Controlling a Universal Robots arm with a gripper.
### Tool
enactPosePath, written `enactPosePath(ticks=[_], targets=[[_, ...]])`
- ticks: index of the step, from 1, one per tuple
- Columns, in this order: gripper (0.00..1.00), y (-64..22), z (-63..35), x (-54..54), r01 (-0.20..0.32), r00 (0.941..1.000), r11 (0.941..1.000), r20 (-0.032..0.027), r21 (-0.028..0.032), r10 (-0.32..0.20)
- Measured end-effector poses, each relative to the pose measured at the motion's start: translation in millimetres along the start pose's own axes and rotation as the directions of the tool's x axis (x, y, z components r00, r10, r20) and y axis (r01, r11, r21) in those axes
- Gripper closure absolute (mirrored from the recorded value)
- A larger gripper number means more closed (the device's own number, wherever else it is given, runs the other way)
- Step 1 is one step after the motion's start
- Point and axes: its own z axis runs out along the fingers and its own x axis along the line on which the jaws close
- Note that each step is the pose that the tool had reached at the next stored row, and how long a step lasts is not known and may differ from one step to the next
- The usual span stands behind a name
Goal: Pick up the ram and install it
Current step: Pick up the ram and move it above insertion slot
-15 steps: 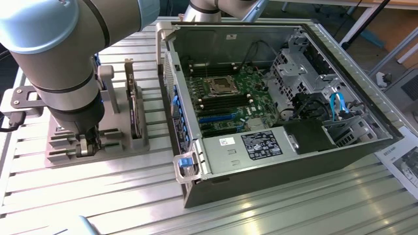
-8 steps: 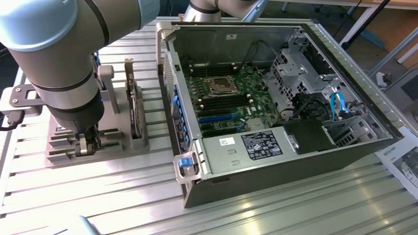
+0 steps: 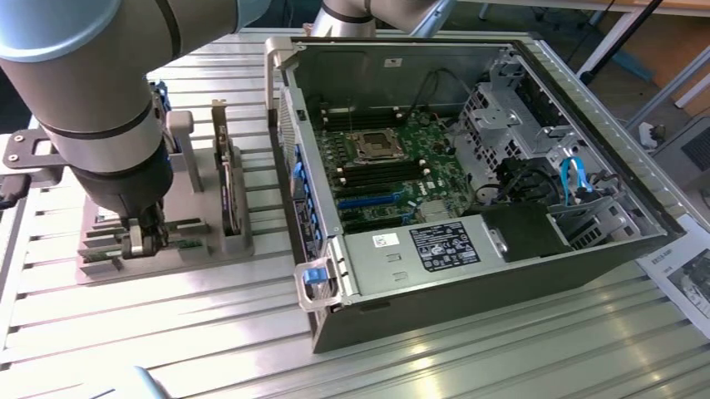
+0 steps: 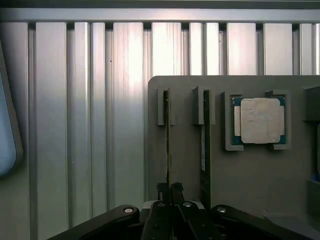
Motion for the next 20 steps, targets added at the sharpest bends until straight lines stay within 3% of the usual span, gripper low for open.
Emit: enactPosePath(ticks=[5, 20], targets=[[0.88, 1.0, -23.5, -0.5, 0.000, 1.0000, 1.0000, -0.0001, 0.0000, 0.000], [0.88, 2.9, -71.0, -1.6, 0.000, 1.0000, 1.0000, 0.0002, 0.0000, 0.000]])
